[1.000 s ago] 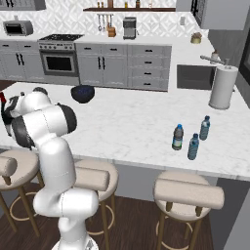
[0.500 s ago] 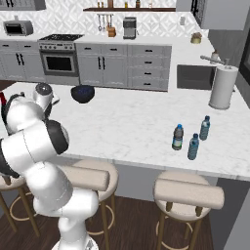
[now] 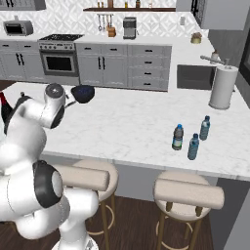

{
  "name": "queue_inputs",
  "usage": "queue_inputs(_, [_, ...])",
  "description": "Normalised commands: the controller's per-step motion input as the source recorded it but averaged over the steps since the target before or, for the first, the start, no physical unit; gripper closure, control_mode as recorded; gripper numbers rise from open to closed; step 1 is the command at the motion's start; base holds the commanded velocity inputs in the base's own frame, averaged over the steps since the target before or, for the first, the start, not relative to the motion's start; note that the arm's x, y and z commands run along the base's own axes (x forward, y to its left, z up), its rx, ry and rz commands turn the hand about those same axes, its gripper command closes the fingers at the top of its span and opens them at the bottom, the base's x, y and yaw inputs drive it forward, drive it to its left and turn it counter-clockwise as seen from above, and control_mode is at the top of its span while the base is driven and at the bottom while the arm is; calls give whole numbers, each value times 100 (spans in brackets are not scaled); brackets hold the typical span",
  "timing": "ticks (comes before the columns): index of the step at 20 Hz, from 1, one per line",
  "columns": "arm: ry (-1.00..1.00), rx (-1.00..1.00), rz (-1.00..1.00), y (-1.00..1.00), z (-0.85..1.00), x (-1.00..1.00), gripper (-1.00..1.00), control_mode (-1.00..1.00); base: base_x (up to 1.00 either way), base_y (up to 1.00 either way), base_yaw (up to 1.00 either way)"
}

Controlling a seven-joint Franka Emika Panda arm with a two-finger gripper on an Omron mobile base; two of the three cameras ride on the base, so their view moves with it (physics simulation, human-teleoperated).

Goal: Move the plastic bottles in the middle to the plastics group, and the glass bottles in the middle to the glass group.

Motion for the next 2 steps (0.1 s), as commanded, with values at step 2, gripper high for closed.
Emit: queue_inputs(2, [0, 0, -10, -98, 82, -46, -100, -100, 0, 0, 0])
